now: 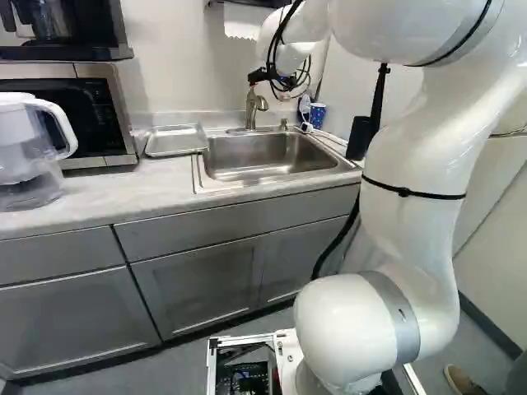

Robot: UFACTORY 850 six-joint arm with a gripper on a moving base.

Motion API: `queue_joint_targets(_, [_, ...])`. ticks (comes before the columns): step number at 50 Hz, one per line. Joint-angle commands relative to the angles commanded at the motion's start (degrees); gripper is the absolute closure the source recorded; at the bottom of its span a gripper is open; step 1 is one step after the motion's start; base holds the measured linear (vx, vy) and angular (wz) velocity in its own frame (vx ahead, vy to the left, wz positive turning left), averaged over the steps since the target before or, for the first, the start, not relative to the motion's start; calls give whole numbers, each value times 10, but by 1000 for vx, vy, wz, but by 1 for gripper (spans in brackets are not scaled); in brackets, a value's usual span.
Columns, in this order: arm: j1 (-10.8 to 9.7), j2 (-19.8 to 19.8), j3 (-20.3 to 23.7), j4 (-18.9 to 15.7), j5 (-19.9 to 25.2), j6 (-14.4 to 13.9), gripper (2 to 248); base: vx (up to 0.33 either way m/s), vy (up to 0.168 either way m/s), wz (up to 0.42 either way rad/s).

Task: Rinse the cup and place it in the tray

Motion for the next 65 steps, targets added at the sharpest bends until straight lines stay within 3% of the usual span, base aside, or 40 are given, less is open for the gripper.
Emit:
queue_joint_targets(49, [-11, -35, -40, 0, -23, 0, 3, 0, 0, 0])
queue_joint_targets(65, [-11, -35, -40, 0, 2, 0, 3, 0, 0, 0])
